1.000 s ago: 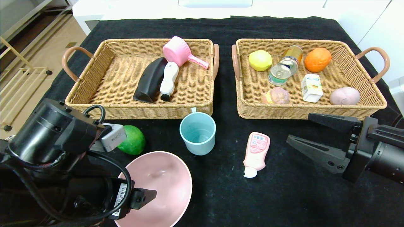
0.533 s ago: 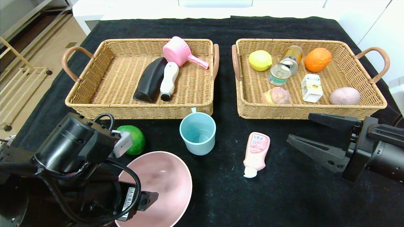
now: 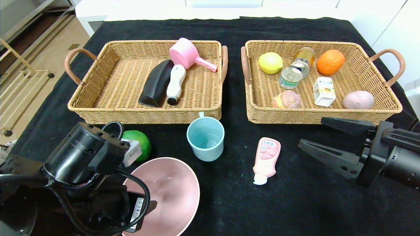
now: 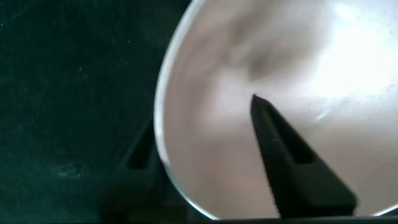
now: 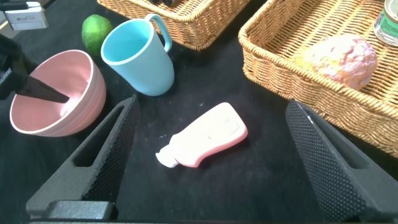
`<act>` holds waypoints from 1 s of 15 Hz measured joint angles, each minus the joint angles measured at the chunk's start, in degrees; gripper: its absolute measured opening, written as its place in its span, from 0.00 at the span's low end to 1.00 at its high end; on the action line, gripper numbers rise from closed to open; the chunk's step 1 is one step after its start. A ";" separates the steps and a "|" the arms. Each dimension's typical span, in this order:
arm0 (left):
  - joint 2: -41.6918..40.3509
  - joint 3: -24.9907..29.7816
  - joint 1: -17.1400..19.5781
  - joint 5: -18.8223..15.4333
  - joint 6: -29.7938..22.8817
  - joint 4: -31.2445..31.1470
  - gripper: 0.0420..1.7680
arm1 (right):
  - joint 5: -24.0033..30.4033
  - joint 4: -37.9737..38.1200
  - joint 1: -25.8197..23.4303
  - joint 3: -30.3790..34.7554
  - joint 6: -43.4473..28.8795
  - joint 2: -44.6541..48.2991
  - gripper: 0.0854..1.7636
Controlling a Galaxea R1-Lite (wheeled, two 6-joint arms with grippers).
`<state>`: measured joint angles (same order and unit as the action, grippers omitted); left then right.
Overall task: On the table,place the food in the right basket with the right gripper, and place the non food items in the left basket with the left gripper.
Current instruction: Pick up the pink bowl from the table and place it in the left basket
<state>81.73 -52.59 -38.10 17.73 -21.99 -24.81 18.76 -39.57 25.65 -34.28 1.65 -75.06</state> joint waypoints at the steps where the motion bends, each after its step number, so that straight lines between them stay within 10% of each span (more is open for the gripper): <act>1: 0.02 0.02 -0.05 0.00 0.00 0.01 0.44 | 0.02 0.02 0.00 0.00 0.00 0.00 0.97; 3: 0.02 -0.16 -0.05 -0.26 -0.16 0.72 0.07 | 0.02 0.07 0.00 0.00 0.00 -0.07 0.97; 15: 0.05 0.22 -0.22 -0.01 -0.02 -0.11 0.08 | 0.02 0.07 0.00 0.00 -0.05 -0.44 0.97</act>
<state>81.77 -52.37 -38.32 17.71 -22.02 -24.92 18.79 -39.50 25.65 -34.28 1.60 -75.50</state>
